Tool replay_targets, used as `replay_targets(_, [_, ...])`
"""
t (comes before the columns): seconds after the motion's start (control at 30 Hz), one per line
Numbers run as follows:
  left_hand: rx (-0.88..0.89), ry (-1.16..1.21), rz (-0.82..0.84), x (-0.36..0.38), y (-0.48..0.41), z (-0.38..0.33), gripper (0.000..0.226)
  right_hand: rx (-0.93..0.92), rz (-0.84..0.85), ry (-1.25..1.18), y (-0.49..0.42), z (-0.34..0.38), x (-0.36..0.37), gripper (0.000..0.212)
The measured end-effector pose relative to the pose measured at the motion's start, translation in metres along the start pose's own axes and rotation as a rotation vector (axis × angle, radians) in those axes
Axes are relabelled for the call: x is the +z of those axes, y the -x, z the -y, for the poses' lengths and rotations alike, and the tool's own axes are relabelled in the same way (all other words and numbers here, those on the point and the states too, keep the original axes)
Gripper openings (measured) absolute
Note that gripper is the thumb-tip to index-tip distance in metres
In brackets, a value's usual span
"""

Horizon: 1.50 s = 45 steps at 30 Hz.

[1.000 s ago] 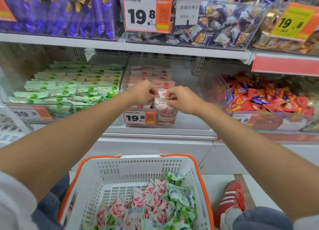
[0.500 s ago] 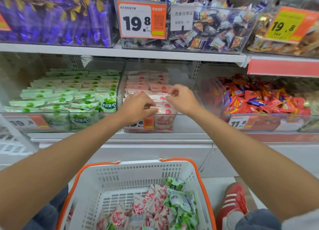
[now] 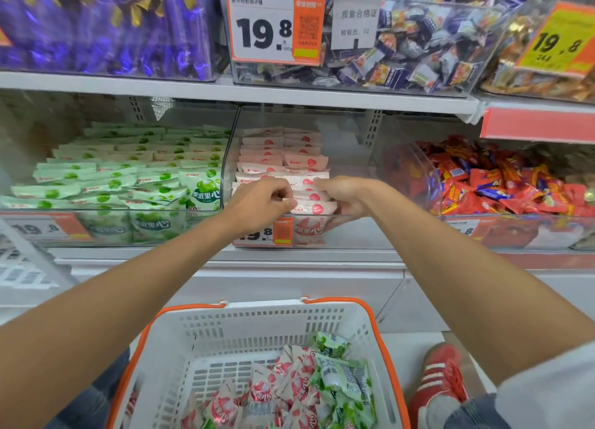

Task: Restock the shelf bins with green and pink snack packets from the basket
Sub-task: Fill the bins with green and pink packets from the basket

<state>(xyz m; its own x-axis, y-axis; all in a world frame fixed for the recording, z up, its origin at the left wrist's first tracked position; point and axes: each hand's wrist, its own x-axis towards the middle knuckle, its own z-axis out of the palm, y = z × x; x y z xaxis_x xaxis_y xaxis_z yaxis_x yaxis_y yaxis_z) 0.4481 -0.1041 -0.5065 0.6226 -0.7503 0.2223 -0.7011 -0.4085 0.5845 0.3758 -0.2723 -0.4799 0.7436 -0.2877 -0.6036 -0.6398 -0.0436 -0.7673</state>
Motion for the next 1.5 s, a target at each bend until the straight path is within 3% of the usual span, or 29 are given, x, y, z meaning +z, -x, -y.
replay_targets(0.1, [-0.036,0.053,0.051,-0.003,-0.003,0.0,0.008,0.002,-0.003,0.036,-0.004,0.003,0.003,0.036])
replay_targets(0.17, [-0.02,0.018,0.063,-0.006,-0.006,-0.004,0.017,0.057,0.014,0.057,-0.008,0.005,-0.004,0.055])
replay_targets(0.23, [-0.003,-0.249,0.069,-0.009,-0.013,-0.004,0.04,0.043,-0.141,0.11,-0.017,0.008,-0.013,0.07])
replay_targets(0.3, [-0.006,-0.47,0.115,-0.01,-0.02,-0.001,0.068,-0.088,-0.344,0.014,-0.033,0.011,-0.019,0.064])
replay_targets(0.33, [-0.012,-0.513,0.151,-0.007,-0.023,0.002,0.073,-0.152,-0.367,-0.104,-0.043,0.013,-0.02,0.059])
replay_targets(0.43, [-0.03,-0.534,0.196,0.002,-0.026,0.012,0.074,-0.198,-0.224,-0.301,-0.061,0.019,-0.014,0.056])
replay_targets(0.53, [-0.042,-0.551,0.203,0.004,-0.027,0.014,0.079,-0.189,-0.136,-0.203,-0.064,0.021,-0.01,0.052])
replay_targets(0.63, [-0.046,-0.568,0.214,0.003,-0.027,0.015,0.076,-0.202,0.024,-0.259,-0.063,0.017,-0.014,0.064])
replay_targets(0.8, [-0.03,-0.568,0.209,0.003,-0.025,0.014,0.07,-0.023,-0.076,-0.023,-0.059,0.015,-0.024,0.068])
replay_targets(0.9, [-0.03,-0.577,0.209,0.004,-0.026,0.015,0.071,0.045,0.02,-0.081,-0.051,0.013,-0.015,0.066])
replay_targets(1.0, [-0.047,-0.58,0.214,0.005,-0.027,0.015,0.072,0.027,-0.027,-0.192,-0.047,0.011,-0.004,0.063])
replay_targets(1.07, [-0.047,-0.533,0.188,0.002,-0.024,0.01,0.072,0.0,-0.113,-0.132,-0.036,0.01,0.002,0.064])
replay_targets(1.13, [0.002,-0.457,0.066,-0.004,-0.016,0.0,0.067,-0.135,-0.4,0.178,-0.022,0.005,0.006,0.064])
replay_targets(1.2, [0.095,-0.407,-0.14,-0.008,-0.002,-0.016,0.046,-0.437,-0.769,0.432,-0.005,-0.008,0.01,0.042])
replay_targets(1.3, [0.088,-0.261,-0.304,-0.01,0.03,-0.038,0.007,-0.753,-0.901,0.462,0.03,-0.036,0.032,0.011])
replay_targets(1.4, [-0.136,-0.169,-0.069,0.01,0.065,-0.027,0.009,-0.797,-0.762,0.645,0.047,-0.081,0.066,0.005])
replay_targets(1.5, [-0.315,-0.225,0.306,0.044,0.102,0.013,0.013,-0.555,-0.455,0.701,0.038,-0.139,0.095,0.01])
